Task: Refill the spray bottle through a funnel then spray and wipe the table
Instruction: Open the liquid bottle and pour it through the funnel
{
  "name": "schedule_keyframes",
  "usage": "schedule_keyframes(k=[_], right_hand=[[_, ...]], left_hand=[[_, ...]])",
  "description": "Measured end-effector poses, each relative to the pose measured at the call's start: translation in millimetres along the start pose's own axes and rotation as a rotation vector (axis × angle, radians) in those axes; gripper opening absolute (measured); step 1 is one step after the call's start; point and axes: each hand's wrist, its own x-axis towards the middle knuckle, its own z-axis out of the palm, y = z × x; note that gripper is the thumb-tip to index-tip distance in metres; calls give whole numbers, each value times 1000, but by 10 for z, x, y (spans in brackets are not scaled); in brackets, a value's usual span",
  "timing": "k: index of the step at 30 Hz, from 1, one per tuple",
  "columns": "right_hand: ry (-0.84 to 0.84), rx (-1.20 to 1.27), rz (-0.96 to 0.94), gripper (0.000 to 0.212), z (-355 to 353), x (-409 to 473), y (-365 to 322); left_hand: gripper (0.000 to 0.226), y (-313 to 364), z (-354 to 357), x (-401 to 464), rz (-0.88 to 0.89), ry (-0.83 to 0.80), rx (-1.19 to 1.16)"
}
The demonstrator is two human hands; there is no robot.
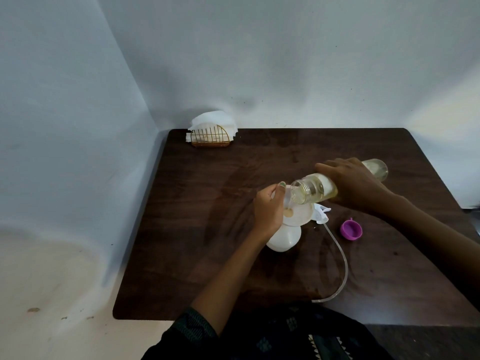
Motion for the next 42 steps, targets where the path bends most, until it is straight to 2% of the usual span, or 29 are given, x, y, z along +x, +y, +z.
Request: schedule_keyframes(k=[42], right_hand=[[-26, 27, 26, 48, -6, -40, -88]], left_hand=[[37, -72, -30, -23, 27, -10, -6]])
